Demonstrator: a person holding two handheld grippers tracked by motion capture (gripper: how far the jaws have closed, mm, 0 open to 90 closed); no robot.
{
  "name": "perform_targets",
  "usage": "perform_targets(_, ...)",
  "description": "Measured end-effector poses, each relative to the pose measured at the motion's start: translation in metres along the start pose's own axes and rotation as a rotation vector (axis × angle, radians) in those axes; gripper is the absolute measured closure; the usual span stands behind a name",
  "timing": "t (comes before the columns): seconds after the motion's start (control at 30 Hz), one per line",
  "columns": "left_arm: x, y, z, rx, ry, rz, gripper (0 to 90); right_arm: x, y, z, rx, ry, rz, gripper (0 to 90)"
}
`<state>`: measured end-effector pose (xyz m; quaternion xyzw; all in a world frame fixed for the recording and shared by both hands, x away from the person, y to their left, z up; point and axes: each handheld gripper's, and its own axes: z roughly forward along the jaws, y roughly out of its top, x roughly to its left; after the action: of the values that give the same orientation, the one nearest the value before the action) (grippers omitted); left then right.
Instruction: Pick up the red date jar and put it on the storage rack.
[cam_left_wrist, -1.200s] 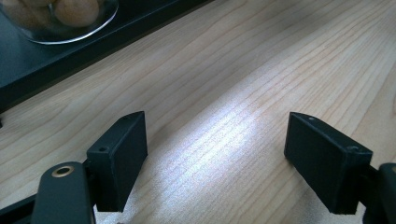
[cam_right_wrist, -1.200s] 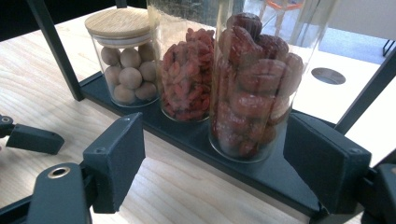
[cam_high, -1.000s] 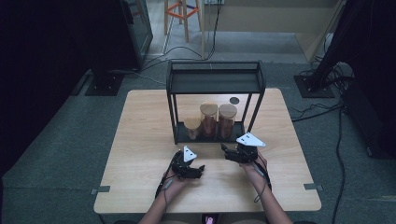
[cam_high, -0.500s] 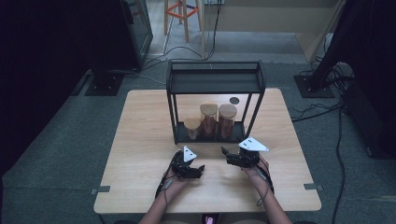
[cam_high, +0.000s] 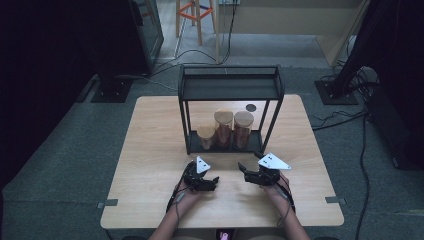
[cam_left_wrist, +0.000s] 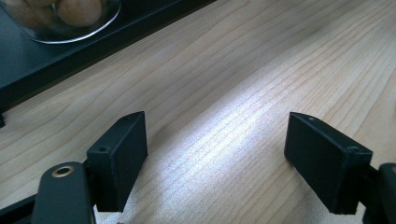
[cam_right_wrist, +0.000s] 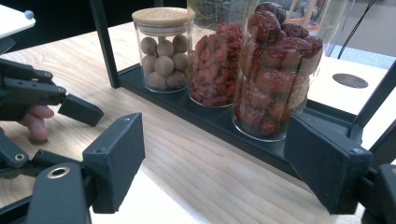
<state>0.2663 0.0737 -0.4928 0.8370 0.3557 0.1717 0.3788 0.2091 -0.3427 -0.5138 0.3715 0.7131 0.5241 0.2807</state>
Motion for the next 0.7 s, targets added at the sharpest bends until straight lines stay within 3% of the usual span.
perform_targets(0.7, -0.001, 0.000, 0.000, -0.001, 0.007, 0.003, 21.3, 0.001, -0.020, -0.003, -0.010, 0.018, -0.004, 20.4)
